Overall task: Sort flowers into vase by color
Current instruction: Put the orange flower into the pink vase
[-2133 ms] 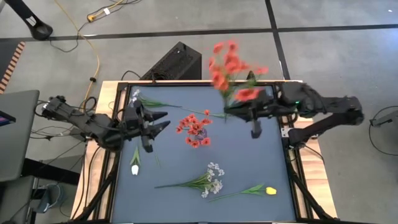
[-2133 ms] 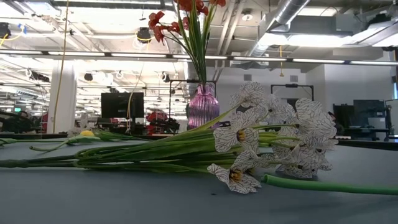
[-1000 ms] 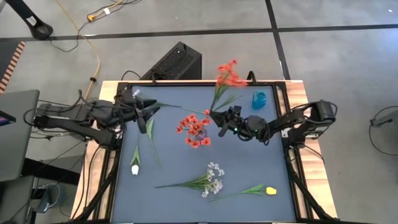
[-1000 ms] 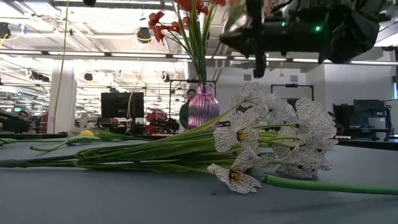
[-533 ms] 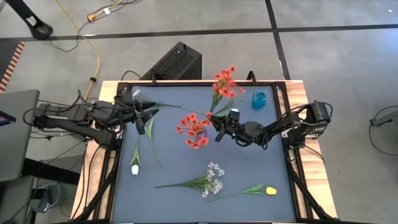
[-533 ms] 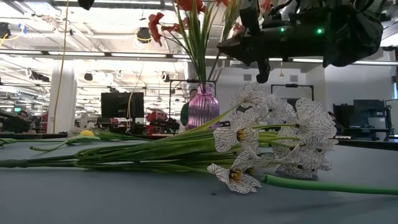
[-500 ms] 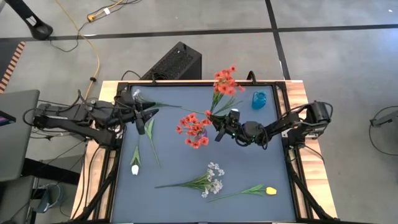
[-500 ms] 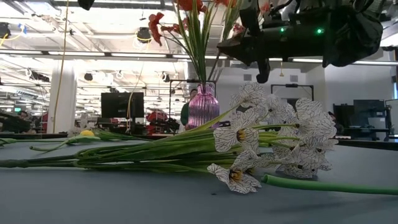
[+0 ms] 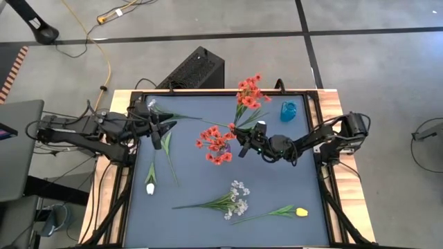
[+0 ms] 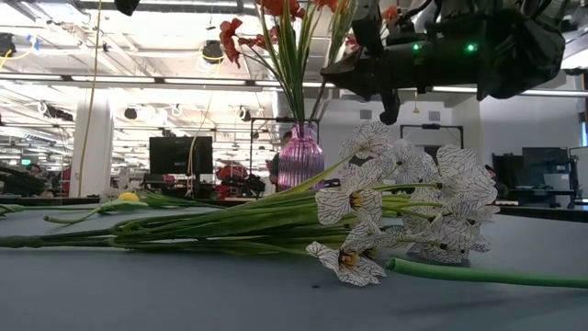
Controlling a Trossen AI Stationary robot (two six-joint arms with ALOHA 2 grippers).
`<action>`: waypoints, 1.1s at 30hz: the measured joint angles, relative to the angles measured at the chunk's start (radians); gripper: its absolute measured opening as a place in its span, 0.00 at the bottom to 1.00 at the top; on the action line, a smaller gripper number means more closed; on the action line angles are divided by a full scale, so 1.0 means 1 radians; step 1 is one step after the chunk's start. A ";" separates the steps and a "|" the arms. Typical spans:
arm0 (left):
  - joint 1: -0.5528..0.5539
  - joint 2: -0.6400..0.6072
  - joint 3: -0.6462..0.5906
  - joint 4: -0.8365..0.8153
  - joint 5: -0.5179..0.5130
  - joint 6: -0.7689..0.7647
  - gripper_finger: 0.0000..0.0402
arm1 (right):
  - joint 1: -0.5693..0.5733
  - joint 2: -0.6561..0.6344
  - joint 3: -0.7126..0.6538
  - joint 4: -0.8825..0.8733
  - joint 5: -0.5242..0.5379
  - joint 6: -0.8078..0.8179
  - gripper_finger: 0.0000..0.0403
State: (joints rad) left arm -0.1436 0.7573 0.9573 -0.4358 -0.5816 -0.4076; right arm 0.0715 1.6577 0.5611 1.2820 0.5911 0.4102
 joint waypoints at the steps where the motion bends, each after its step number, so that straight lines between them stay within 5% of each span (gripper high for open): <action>1: 0.000 0.003 0.000 0.001 -0.001 0.000 0.40 | 0.000 0.000 0.006 -0.008 0.000 0.000 0.08; 22: 0.000 0.041 0.000 0.000 0.027 0.002 0.40 | 0.039 0.000 0.070 -0.246 0.013 -0.105 0.10; 33: 0.000 0.041 0.000 0.000 0.036 0.003 0.40 | 0.039 -0.003 0.070 -0.242 -0.025 -0.209 0.28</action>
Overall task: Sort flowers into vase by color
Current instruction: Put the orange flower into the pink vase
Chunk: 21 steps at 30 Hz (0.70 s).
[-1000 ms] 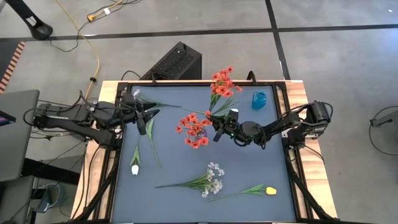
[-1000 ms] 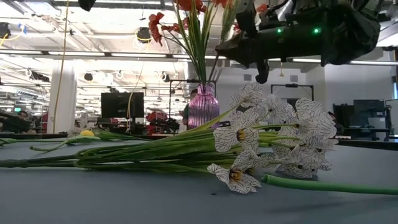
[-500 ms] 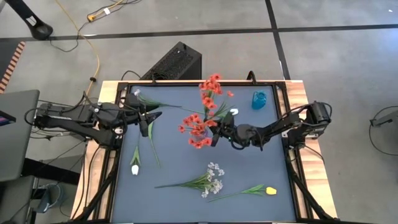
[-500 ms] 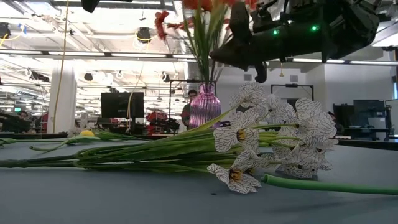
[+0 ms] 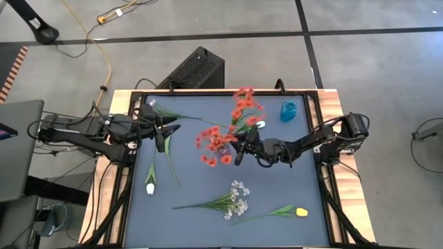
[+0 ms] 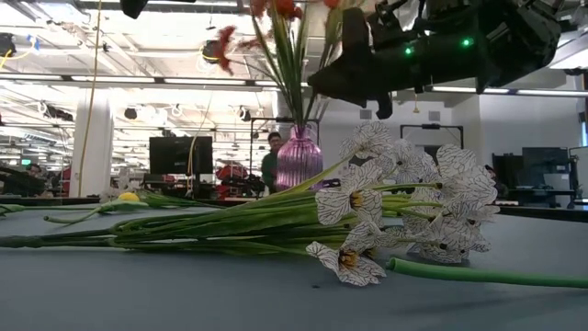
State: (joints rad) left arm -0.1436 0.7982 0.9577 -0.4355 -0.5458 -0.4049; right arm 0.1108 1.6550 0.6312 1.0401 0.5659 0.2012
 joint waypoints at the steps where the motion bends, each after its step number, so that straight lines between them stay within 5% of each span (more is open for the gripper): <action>1: 0.000 0.000 0.000 0.000 0.000 0.000 0.40 | 0.000 0.000 0.000 0.000 -0.005 0.000 0.30; 9: 0.000 0.000 0.000 0.000 0.001 0.000 0.40 | 0.006 0.000 0.000 -0.008 -0.079 -0.101 0.45; 21: 0.000 0.000 0.000 -0.001 0.026 0.005 0.40 | 0.013 -0.039 0.000 -0.122 -0.147 -0.121 0.55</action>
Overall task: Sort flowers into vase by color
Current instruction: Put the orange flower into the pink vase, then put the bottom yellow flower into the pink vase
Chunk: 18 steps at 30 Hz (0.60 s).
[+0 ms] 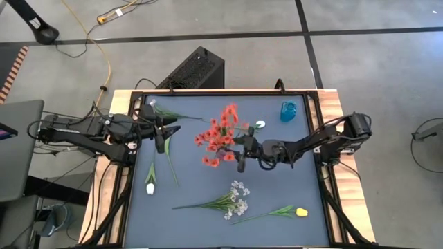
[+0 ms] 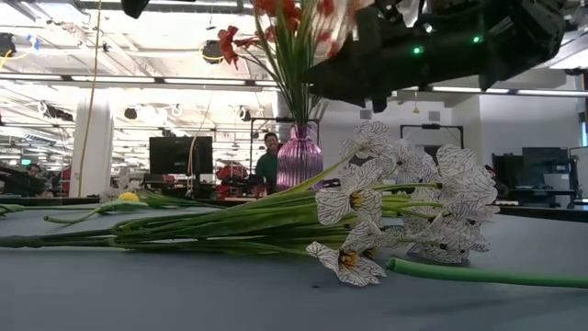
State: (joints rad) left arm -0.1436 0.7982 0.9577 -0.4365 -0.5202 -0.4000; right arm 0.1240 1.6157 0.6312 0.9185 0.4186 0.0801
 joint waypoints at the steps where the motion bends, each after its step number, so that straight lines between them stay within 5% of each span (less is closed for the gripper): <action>1: 0.000 0.000 0.000 0.000 0.009 0.002 0.40 | 0.000 -0.023 0.000 -0.055 -0.012 0.010 0.56; 11: 0.000 0.000 0.000 0.000 0.026 0.081 0.40 | 0.000 -0.316 0.000 -0.583 -0.143 0.052 0.64; 18: 0.000 0.000 0.000 0.001 0.026 0.141 0.40 | -0.024 -0.458 0.000 -0.847 -0.342 0.183 0.66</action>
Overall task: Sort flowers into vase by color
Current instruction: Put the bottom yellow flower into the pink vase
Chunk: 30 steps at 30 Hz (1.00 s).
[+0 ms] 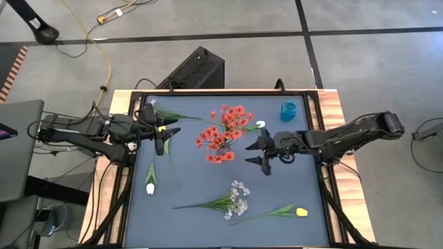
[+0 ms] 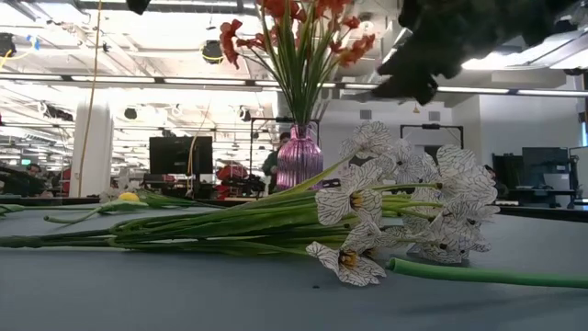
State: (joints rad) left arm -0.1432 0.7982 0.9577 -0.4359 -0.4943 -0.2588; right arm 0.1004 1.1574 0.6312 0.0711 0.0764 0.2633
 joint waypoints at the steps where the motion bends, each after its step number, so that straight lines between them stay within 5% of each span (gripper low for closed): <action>1: 0.000 0.000 0.000 0.000 0.000 0.009 0.40 | 0.000 -0.013 0.000 -0.035 -0.022 0.018 0.66; 15: 0.000 0.000 0.000 -0.031 0.050 0.077 0.40 | 0.225 0.016 0.279 -0.762 -0.122 0.156 0.66; 23: 0.000 0.000 0.000 -0.074 0.079 0.092 0.40 | 0.485 0.166 0.292 -0.765 -0.131 0.358 0.66; 30: 0.000 0.000 0.000 -0.071 0.097 0.116 0.40 | 0.584 0.382 0.297 -0.533 -0.127 0.353 0.66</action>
State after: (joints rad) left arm -0.1434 0.7986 0.9581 -0.5072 -0.3973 -0.1425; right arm 0.6839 1.5389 0.9278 -0.4624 -0.0509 0.6159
